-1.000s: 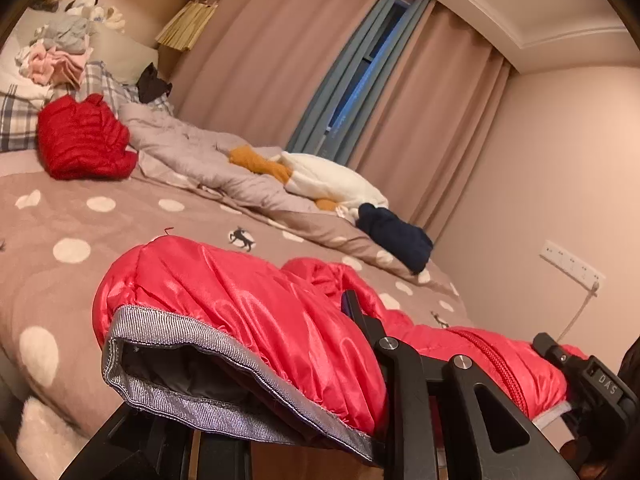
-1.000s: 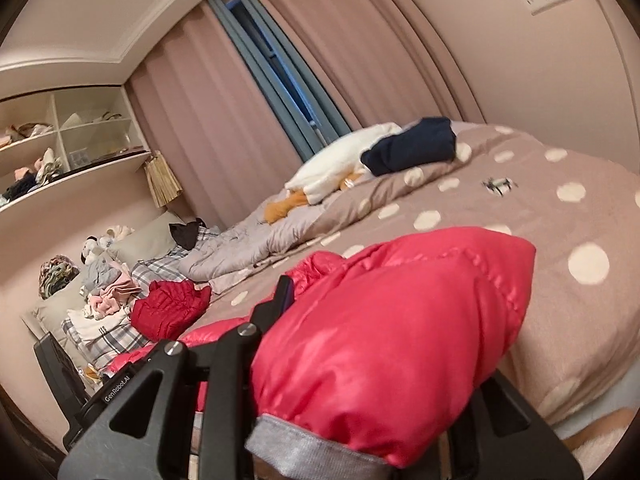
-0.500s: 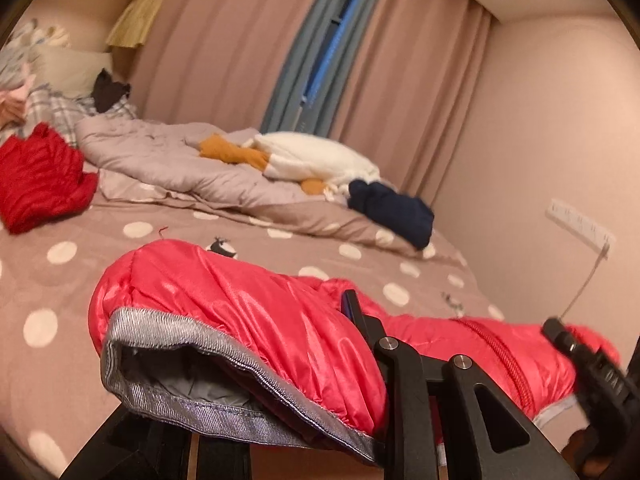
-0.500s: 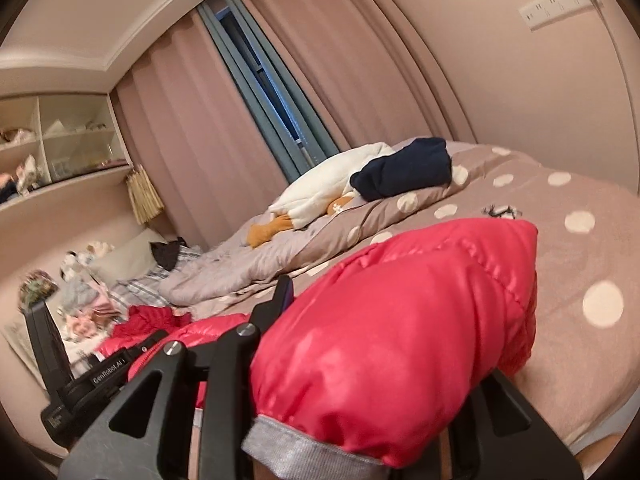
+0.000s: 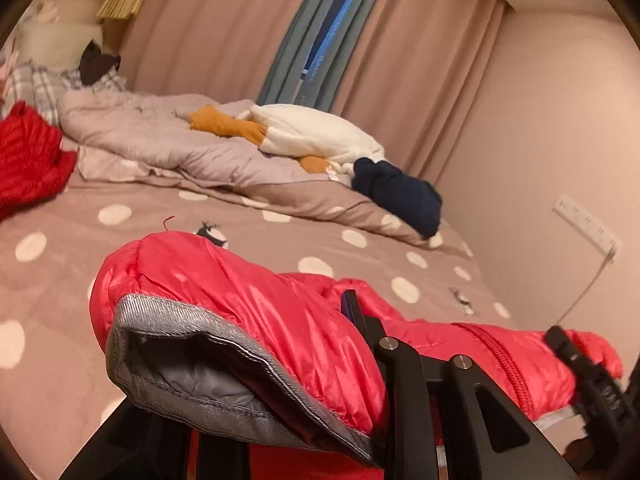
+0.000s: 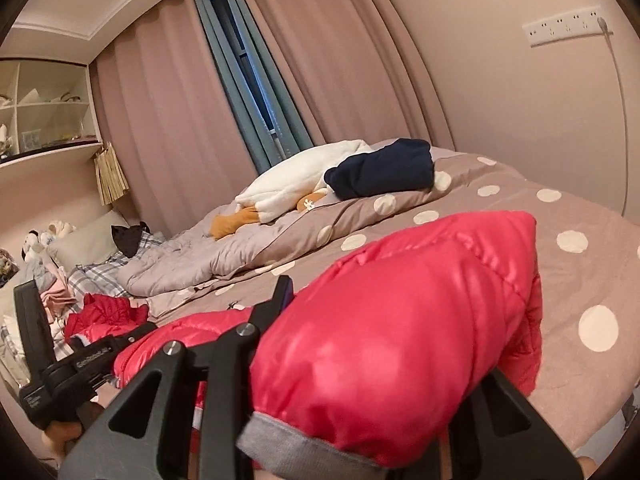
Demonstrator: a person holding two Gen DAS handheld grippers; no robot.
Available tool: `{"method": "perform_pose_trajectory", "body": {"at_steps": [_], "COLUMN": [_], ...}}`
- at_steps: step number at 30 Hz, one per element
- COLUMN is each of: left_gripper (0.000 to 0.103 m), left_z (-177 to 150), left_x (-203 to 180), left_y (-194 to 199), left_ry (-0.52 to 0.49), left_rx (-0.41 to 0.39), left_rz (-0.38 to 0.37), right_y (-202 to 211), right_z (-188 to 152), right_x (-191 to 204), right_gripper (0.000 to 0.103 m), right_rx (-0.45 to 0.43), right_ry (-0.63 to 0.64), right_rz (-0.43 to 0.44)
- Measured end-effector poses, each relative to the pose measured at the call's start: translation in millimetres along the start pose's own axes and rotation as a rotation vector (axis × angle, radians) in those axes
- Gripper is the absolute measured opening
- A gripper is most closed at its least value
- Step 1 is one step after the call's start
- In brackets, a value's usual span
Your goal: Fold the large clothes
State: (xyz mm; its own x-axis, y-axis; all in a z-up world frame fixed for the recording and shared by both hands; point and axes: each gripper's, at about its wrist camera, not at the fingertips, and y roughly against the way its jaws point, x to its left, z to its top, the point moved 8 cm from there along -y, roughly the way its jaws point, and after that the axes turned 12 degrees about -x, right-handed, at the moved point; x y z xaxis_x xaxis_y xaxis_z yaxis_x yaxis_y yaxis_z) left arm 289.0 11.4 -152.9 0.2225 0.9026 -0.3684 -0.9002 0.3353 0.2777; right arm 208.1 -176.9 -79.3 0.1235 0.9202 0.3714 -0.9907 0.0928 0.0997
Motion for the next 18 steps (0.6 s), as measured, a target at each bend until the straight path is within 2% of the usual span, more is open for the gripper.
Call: {"method": "perform_pose_trajectory", "body": {"at_steps": [5,11,18], "left_gripper": [0.024,0.024,0.024], "left_z": [-11.1,-12.0,-11.5], "left_x": [3.7,14.2,21.7], "left_y": [-10.6,-23.8,-34.3], "left_ry": [-0.009,0.088,0.130], "left_rx": [0.015,0.060,0.072], "left_rz": [0.008,0.006,0.032], "right_y": [-15.0,-22.5,-33.6], "right_z": [-6.2,-14.2,-14.8], "right_x": [-9.4,-8.5,-3.0], "right_gripper": [0.029,0.029,0.030], "right_rx": [0.030,0.040,0.056], "right_ry": [-0.041,-0.050,-0.017], "right_rz": [-0.016,-0.021,-0.026]}}
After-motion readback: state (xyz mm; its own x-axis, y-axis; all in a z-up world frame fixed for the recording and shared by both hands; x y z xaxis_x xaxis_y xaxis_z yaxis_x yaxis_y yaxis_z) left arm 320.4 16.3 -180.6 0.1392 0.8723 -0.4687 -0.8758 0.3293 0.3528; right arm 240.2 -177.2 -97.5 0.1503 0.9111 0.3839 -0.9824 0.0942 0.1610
